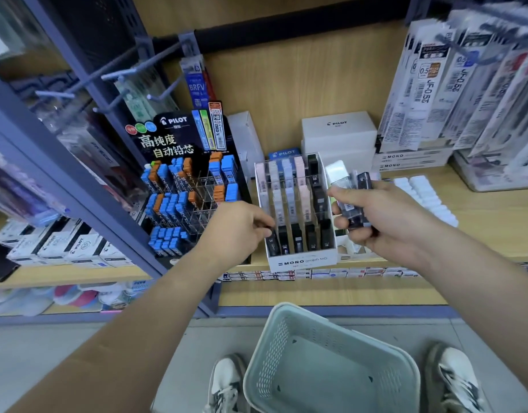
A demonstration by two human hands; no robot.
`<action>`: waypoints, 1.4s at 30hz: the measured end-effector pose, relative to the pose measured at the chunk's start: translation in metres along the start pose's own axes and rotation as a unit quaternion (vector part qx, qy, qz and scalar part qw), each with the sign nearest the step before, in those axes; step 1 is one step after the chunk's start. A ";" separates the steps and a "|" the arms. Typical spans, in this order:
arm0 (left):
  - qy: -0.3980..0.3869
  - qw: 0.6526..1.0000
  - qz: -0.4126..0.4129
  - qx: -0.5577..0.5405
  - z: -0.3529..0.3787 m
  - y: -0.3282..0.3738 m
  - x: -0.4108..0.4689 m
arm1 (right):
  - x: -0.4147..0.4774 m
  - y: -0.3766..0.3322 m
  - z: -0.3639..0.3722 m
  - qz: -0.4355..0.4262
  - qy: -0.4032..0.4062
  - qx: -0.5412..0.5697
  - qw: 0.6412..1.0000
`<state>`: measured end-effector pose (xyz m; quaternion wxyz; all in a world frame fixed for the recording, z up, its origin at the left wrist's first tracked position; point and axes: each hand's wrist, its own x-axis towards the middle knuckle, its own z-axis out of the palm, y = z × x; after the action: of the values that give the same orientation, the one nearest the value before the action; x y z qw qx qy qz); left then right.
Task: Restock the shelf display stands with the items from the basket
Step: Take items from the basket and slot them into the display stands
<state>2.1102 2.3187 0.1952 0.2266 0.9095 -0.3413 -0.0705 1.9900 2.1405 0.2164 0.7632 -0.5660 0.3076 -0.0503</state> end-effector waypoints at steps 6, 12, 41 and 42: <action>-0.008 0.998 0.038 0.043 0.019 -0.009 0.001 | -0.002 0.000 -0.008 0.008 0.000 0.016 1.000; 0.010 0.996 0.061 0.067 0.028 -0.013 0.002 | -0.003 0.004 -0.010 0.017 -0.010 0.006 1.000; 0.019 0.988 0.075 0.136 0.033 -0.017 0.001 | 0.016 0.065 0.056 -0.227 0.044 -0.515 0.825; 0.020 0.989 0.071 0.130 0.033 -0.016 0.001 | 0.014 0.066 0.058 -0.230 0.046 -0.526 0.818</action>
<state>2.1113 2.3166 0.1580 0.1174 0.9060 -0.4067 0.0094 2.0141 2.2058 0.1616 0.3007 -0.9324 0.1833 -0.0811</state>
